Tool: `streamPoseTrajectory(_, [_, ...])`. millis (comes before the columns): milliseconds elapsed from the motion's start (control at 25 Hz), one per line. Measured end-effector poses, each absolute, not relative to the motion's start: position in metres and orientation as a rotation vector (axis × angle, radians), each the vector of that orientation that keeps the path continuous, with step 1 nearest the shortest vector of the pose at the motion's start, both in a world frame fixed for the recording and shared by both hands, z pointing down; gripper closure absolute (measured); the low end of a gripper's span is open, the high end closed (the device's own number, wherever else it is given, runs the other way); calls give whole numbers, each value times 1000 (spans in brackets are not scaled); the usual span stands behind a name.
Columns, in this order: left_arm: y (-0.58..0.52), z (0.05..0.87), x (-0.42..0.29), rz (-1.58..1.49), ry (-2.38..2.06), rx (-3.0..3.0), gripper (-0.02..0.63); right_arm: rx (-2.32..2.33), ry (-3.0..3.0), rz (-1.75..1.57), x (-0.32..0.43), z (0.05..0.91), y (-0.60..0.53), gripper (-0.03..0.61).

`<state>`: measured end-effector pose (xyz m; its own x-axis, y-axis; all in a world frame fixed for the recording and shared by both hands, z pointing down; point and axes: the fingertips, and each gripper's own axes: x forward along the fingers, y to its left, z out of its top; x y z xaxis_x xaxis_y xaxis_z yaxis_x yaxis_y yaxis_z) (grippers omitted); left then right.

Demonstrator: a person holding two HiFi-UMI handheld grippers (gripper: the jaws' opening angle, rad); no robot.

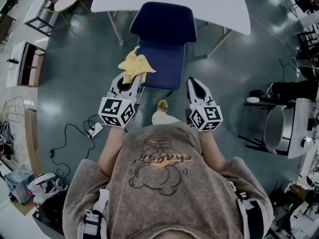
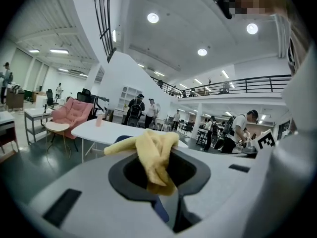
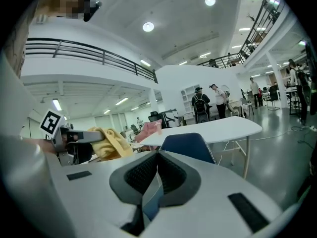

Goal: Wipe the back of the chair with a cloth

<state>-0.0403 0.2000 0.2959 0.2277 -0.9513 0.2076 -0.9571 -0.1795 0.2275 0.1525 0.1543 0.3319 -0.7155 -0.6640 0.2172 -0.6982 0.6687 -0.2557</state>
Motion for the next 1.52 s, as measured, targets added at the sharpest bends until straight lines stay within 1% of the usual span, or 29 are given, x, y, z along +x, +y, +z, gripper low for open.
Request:
streamPoseTrajectory(480, [110, 298, -51, 38, -1815, 2155, 532, 1064, -2788, 466, 140, 331, 55, 552])
streamPoseTrajectory(1080, [21, 311, -108, 87, -1744, 2175, 532, 1104, -2751, 495, 83, 336, -23, 552])
streamPoseTrajectory(1520, [-25, 360, -138, 162, -1703, 2142, 532, 1095, -2714, 543, 56, 373, -66, 552])
